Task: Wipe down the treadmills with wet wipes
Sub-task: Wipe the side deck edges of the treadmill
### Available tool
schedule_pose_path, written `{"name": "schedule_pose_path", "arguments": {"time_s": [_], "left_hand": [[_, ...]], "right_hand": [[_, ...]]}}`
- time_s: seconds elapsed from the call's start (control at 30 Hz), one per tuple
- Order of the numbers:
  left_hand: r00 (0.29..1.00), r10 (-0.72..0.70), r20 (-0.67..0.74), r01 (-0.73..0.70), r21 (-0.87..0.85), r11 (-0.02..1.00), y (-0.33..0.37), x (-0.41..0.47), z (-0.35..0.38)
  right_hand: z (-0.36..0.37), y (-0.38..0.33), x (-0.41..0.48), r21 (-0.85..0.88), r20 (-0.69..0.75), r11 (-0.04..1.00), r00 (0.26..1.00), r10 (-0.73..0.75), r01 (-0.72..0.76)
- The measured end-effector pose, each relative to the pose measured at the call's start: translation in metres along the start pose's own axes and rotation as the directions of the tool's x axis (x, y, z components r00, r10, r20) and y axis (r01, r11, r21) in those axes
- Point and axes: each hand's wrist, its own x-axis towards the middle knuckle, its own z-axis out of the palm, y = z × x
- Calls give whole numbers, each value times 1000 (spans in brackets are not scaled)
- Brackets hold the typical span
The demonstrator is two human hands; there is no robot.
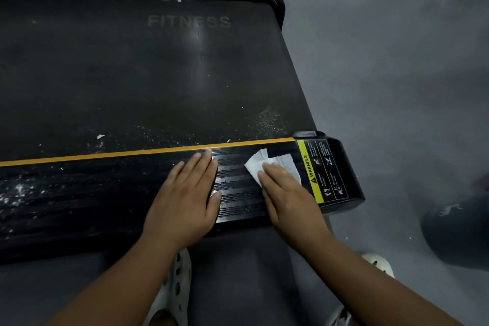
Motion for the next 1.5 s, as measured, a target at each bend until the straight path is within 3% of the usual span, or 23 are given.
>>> {"name": "schedule_pose_path", "arguments": {"time_s": [0.2,0.37,0.4,0.5,0.57,0.73,0.9,0.97,1.03,1.1,1.2,1.27,1.4,1.43,1.5], "left_hand": [[1000,-4,-1,4,-6,1000,0,2,3],[999,10,-34,-9,8,1000,1,3,3],[999,11,-37,-11,10,1000,0,3,3],[999,3,-32,-3,3,1000,0,2,4],[1000,-2,-26,2,4,1000,0,1,4],[1000,4,-30,-4,7,1000,1,3,3],[999,3,-38,-2,9,1000,2,2,3],[999,6,-46,-6,9,1000,2,2,3],[999,4,-48,-3,17,1000,2,2,2],[999,0,-42,1,19,1000,2,2,2],[999,4,-39,-3,10,1000,2,2,2],[999,5,-42,-4,12,1000,2,3,2],[999,9,-49,-8,16,1000,3,2,1],[999,10,-48,-10,14,1000,3,3,1],[999,16,-40,-15,13,1000,2,3,1]], "right_hand": [[12,5,35,16,-187,949,931,312,-315],[33,-39,-2,26,-40,999,998,-42,43],[27,-25,-7,14,-62,999,998,-31,32],[15,13,2,-8,-188,973,956,224,-229],[22,-1,14,15,-222,951,926,304,-309],[23,-28,-14,23,-76,1000,997,-4,6],[19,2,-8,-33,-210,943,925,316,-330],[35,-27,-9,-91,-235,963,946,225,-252],[42,-47,-21,-139,-148,989,988,32,-53],[35,-30,-26,-180,-148,983,988,-49,22],[21,4,-21,-152,-273,958,942,195,-242],[25,-10,-16,-78,-277,928,902,331,-364],[31,-32,-23,-92,-150,989,983,103,-118],[26,-19,-23,-118,-151,987,984,90,-108],[14,5,-21,-157,-189,962,963,194,-225]]}}
